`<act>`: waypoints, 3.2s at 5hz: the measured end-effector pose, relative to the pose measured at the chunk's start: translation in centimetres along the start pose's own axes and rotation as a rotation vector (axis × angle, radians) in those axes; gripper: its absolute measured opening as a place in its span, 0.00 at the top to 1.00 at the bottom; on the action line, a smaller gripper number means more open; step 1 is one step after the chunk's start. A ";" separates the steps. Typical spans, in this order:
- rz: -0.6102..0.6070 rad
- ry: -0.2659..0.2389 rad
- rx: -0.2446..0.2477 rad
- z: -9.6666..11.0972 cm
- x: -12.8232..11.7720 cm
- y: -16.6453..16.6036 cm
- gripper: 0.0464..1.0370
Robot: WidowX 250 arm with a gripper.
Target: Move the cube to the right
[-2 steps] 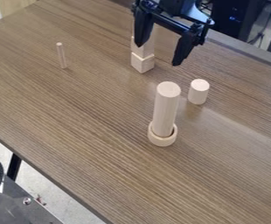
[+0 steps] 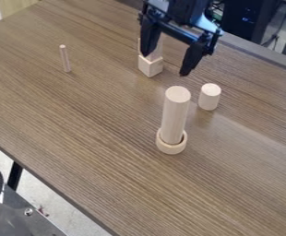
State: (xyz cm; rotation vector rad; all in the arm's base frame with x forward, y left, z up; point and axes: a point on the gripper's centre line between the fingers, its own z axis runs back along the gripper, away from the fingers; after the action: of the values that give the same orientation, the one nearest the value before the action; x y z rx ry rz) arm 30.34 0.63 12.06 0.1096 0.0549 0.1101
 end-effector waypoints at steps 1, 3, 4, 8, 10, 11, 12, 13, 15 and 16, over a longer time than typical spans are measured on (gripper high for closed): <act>0.046 -0.025 -0.030 1.2 1.4 1.3 0.04; 0.082 -0.019 -0.043 1.6 4.3 3.5 0.04; 0.037 0.007 -0.013 1.4 6.0 4.2 0.04; -0.158 0.052 0.078 1.0 8.9 5.6 0.04; -0.192 0.084 0.061 0.3 8.7 6.8 0.04; -0.204 0.083 0.057 0.2 8.8 6.8 0.04; -0.204 0.095 0.048 -0.3 9.0 7.1 0.04; -0.215 0.099 0.037 -0.8 8.9 7.1 0.04; -0.236 0.144 0.038 -2.7 7.9 6.9 0.04; -0.237 0.152 0.036 -3.3 7.6 6.9 0.08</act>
State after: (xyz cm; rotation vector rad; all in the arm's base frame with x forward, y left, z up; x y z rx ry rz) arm 36.99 8.60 9.20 0.1299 0.2207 -0.1195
